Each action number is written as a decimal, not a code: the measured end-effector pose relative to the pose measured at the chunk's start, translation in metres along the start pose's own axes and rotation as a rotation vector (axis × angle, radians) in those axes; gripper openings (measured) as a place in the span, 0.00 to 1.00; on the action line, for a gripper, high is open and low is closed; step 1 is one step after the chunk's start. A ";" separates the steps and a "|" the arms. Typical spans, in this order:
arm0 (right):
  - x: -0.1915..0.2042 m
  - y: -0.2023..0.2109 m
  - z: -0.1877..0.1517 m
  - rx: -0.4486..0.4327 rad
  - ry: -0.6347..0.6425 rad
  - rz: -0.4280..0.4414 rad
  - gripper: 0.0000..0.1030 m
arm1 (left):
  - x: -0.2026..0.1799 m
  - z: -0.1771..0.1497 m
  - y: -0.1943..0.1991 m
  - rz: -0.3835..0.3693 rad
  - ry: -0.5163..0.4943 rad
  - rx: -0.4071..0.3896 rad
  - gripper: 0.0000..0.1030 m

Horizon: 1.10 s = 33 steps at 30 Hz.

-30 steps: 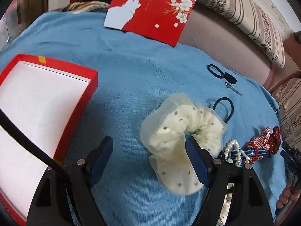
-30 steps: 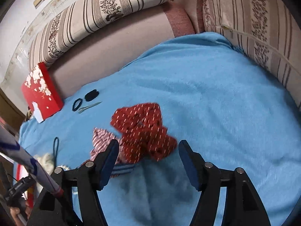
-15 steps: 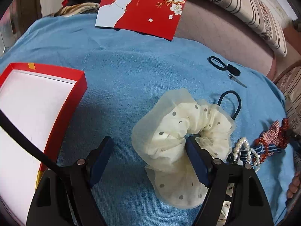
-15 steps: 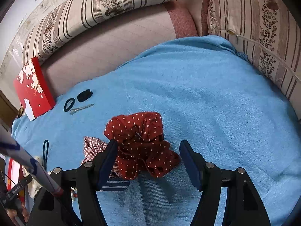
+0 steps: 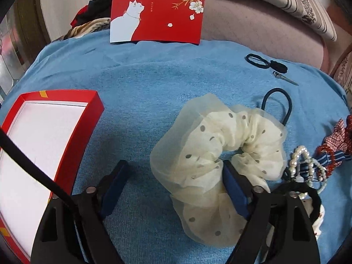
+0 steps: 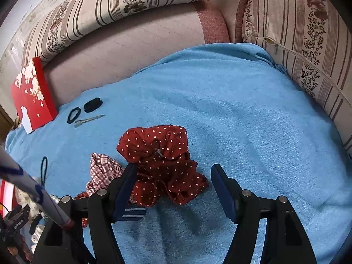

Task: Organize jewelry
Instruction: 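Lift both held scrunchies and carry them over the red-rimmed white box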

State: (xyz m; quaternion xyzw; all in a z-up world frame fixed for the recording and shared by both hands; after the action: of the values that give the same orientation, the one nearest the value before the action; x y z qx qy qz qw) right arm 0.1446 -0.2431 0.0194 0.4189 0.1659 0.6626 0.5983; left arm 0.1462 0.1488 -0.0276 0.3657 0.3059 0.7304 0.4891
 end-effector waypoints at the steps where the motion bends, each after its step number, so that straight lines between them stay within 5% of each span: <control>1: -0.001 -0.001 0.000 0.002 0.002 -0.003 0.72 | 0.001 0.000 -0.001 0.001 -0.001 -0.001 0.85; 5: -0.002 -0.007 -0.002 0.010 -0.010 -0.018 0.72 | -0.001 0.000 -0.002 0.009 0.000 -0.006 0.85; 7: -0.003 -0.008 -0.003 0.014 -0.017 -0.008 0.61 | -0.002 0.001 -0.001 0.006 0.001 -0.006 0.81; 9: -0.003 -0.009 -0.002 0.021 -0.014 0.001 0.33 | 0.000 0.001 0.003 0.010 0.000 -0.013 0.52; 10: -0.002 -0.008 -0.002 0.020 -0.009 0.001 0.29 | 0.000 0.002 0.005 0.009 -0.004 -0.011 0.25; 11: -0.001 -0.008 -0.002 0.017 -0.007 0.003 0.21 | 0.001 0.002 0.008 -0.011 -0.001 0.004 0.15; 14: 0.003 0.001 -0.001 -0.013 -0.013 0.012 0.12 | 0.006 0.004 0.022 -0.072 0.034 0.017 0.12; 23: 0.023 0.070 0.010 -0.215 -0.046 0.096 0.10 | 0.057 0.003 0.120 -0.163 0.124 -0.124 0.11; 29: 0.056 0.091 -0.016 -0.213 0.017 0.142 0.10 | 0.114 0.006 0.154 -0.150 0.207 -0.195 0.12; 33: 0.116 0.097 -0.040 -0.170 0.132 0.216 0.10 | 0.154 0.005 0.141 -0.118 0.278 -0.170 0.12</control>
State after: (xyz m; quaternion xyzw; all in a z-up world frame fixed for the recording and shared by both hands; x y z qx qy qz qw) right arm 0.0585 -0.1458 0.1071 0.3376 0.1023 0.7608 0.5447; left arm 0.0424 0.2464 0.1250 0.1996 0.3286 0.7673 0.5133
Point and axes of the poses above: each gripper's, at about its wrist camera, not at the fingertips, and y roughly against the way its jaws point, x to its left, z to its top, the point moved 5 cm from there along -y, roughly the way its jaws point, and after that the axes turned 14 degrees about z, right-handed, at the moved point
